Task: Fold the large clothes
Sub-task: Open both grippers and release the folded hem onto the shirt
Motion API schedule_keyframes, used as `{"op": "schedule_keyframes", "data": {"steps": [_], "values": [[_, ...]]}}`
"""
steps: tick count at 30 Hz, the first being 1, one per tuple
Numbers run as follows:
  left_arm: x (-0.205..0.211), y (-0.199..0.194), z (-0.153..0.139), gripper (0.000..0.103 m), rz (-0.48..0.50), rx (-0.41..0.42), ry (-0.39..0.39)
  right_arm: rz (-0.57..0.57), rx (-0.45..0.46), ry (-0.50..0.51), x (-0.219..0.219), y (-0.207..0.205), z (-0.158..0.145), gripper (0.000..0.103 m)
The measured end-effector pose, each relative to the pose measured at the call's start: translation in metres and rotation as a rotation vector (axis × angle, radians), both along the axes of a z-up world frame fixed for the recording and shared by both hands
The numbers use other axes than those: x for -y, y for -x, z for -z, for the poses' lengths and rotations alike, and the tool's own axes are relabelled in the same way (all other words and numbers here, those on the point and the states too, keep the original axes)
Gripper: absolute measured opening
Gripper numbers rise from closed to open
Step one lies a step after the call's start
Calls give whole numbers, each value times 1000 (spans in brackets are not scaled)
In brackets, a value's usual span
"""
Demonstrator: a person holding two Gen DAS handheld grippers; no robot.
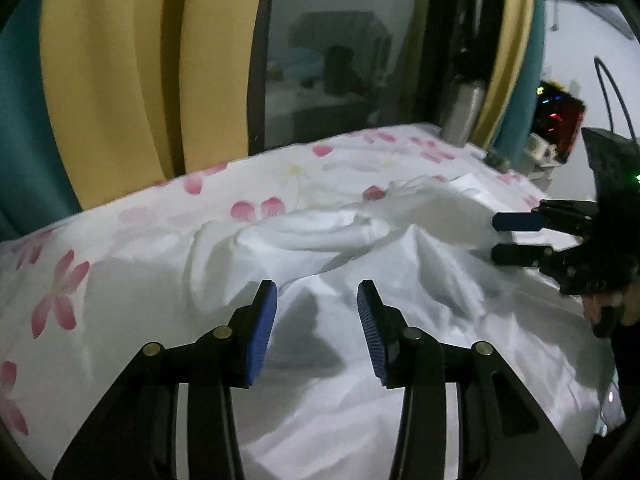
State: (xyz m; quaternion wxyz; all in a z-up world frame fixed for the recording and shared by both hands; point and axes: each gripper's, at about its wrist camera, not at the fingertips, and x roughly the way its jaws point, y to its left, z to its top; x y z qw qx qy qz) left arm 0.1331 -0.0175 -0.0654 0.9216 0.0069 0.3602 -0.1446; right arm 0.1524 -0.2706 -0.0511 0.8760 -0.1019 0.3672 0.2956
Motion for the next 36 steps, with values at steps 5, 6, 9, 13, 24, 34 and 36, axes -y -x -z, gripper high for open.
{"op": "schedule_keyframes", "data": {"steps": [5, 6, 9, 13, 24, 34, 36], "values": [[-17, 5, -2, 44, -44, 17, 2, 76, -9, 26, 1, -13, 8, 51], [-23, 6, -1, 44, -67, 21, -21, 86, -2, 28, 5, -12, 6, 51], [-37, 3, 9, 45, -132, -34, -71, 126, 21, 58, 17, -7, 3, 51], [-45, 2, 19, 45, -123, -66, -50, 139, 11, 65, 26, -4, 3, 51], [-33, -5, 33, 44, -66, -108, -27, 115, -129, 4, 33, -29, 24, 51], [-31, -31, 30, 34, -68, -77, -41, 129, -17, 91, 16, -60, 16, 22], [-31, -29, 29, 34, -71, -80, -45, 146, -23, 98, 16, -63, 25, 22]]}}
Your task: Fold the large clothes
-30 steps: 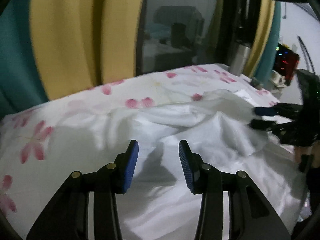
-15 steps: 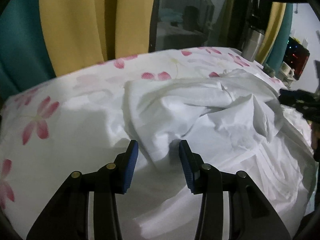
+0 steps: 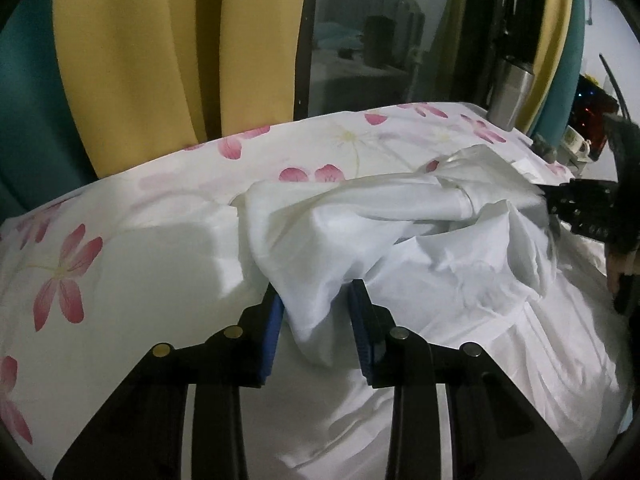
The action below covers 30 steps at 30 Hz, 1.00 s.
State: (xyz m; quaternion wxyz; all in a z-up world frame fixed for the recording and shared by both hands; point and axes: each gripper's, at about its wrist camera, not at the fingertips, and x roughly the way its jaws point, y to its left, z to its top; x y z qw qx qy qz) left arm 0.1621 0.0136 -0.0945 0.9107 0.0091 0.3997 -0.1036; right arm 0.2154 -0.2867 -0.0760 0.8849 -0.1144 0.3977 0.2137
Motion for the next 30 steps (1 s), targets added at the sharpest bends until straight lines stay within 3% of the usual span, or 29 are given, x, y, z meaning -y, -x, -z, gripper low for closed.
{"op": "schedule_keyframes", "data": {"steps": [2, 5, 8, 10, 12, 13, 19, 30], "values": [[-1, 3, 0, 37, -12, -13, -3, 11, 19, 10, 3, 4, 1, 25], [-3, 11, -5, 44, -22, -8, 16, 65, 35, 52, 5, 9, -3, 43], [-3, 20, -13, 51, -25, 13, 33, 77, 74, 30, 3, 22, -19, 49], [-1, 25, -16, 51, -24, 20, 38, 50, 128, 46, -13, 34, -28, 65], [0, 30, -17, 51, -24, 20, 36, 17, 168, 69, -30, 41, -32, 94], [-1, 33, -16, 51, -23, 17, 36, -3, 189, 85, -41, 42, -32, 97], [-10, 51, -16, 51, -14, 11, 65, -19, 117, 169, -73, 32, -8, 97], [-35, 74, -10, 51, -79, 3, 78, 16, 66, 199, -58, 59, 9, 97]]}}
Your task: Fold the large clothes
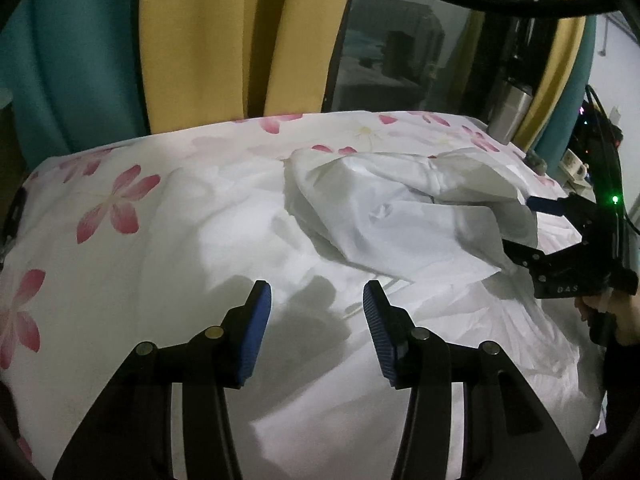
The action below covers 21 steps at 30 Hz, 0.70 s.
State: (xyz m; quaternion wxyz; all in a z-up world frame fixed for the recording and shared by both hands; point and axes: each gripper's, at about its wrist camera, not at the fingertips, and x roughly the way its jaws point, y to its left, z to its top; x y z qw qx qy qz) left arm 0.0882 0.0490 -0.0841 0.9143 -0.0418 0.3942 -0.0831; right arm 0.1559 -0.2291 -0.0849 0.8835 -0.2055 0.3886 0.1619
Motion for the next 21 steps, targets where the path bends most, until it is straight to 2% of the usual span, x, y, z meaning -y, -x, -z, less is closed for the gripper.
{"op": "schedule_keyframes", "data": {"steps": [9, 21], "values": [[2, 21, -2, 51, -16, 11, -10, 26, -4, 3, 11, 23, 1, 97], [8, 52, -8, 51, -62, 27, -5, 100, -16, -92, 40, 55, -10, 97]]}}
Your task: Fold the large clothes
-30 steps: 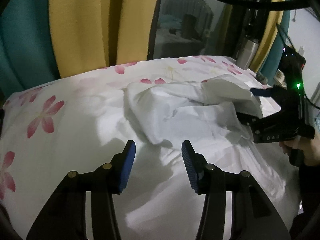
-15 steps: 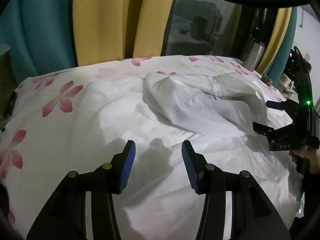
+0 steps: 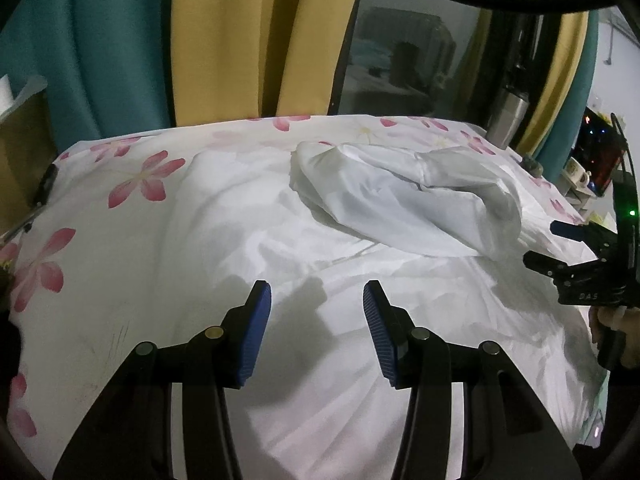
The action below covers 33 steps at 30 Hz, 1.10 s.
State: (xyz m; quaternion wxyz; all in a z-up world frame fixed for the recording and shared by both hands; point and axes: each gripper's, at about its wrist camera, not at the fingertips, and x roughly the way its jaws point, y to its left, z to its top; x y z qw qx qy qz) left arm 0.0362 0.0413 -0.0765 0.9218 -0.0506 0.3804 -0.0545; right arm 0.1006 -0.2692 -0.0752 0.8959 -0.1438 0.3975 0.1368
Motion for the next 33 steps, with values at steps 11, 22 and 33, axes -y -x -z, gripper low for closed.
{"op": "schedule_keyframes", "data": {"steps": [11, 22, 33], "values": [[-3, 27, 2, 51, -32, -4, 8, 34, 13, -22, 23, 30, -5, 97], [-20, 63, 11, 51, -116, -10, -25, 90, 15, -24, 55, 56, 0, 97], [-55, 103, 14, 59, -222, -10, -14, 166, 25, -19, 97, 80, 2, 97]]}}
